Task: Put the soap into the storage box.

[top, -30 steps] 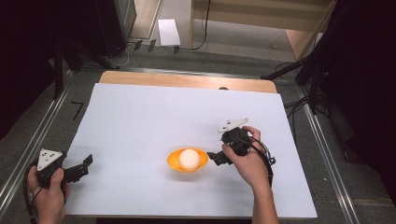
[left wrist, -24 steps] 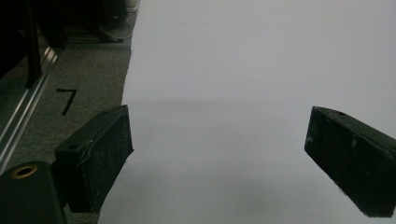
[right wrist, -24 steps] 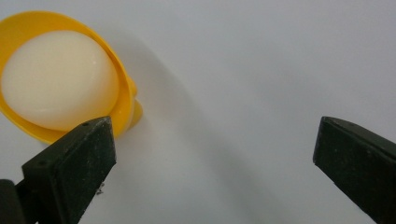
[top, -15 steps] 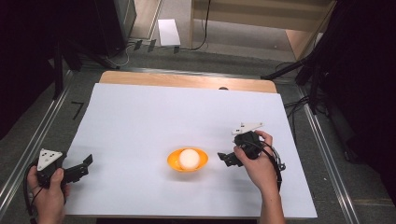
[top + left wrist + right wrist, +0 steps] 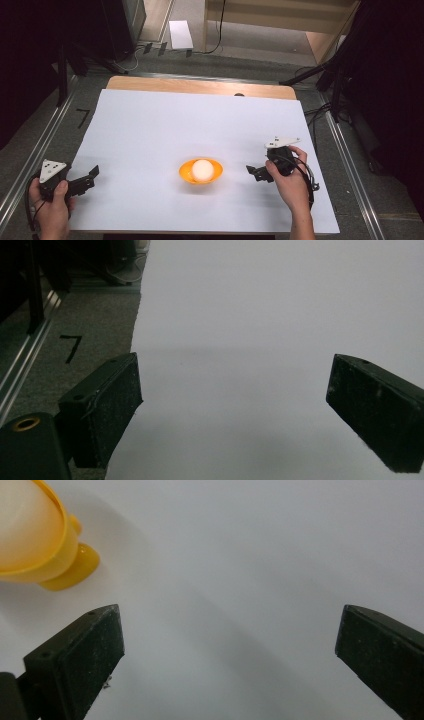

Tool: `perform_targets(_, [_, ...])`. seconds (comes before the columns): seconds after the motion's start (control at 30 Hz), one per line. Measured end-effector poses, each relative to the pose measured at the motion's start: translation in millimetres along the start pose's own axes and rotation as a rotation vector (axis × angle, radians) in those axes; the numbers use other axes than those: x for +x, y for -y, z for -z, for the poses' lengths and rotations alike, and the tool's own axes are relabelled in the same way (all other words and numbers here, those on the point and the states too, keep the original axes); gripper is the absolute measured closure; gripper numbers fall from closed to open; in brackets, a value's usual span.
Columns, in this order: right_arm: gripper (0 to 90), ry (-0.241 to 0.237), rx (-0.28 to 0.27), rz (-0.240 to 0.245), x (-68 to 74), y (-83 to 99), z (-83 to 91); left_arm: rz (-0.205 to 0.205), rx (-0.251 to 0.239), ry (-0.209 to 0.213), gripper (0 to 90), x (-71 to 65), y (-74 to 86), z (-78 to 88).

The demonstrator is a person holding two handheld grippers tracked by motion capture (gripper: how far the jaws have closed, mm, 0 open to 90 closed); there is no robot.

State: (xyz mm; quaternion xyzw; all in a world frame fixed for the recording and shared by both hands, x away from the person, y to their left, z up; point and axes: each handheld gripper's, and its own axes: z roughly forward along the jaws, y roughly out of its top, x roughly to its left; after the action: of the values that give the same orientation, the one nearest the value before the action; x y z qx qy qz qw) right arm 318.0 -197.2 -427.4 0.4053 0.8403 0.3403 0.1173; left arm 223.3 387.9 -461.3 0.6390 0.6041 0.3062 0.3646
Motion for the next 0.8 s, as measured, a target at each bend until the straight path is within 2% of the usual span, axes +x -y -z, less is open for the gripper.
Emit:
perform_targets(0.43, [0.0,0.045,-0.019,-0.096,-24.0,36.5,15.9,0.002,-0.001,0.001,8.1,0.0,0.0,-0.2])
perform_targets(0.8, [0.0,0.088,-0.086,-0.200,-49.6,69.5,30.3,0.003,0.000,0.000,8.1,0.1,-0.1,0.1])
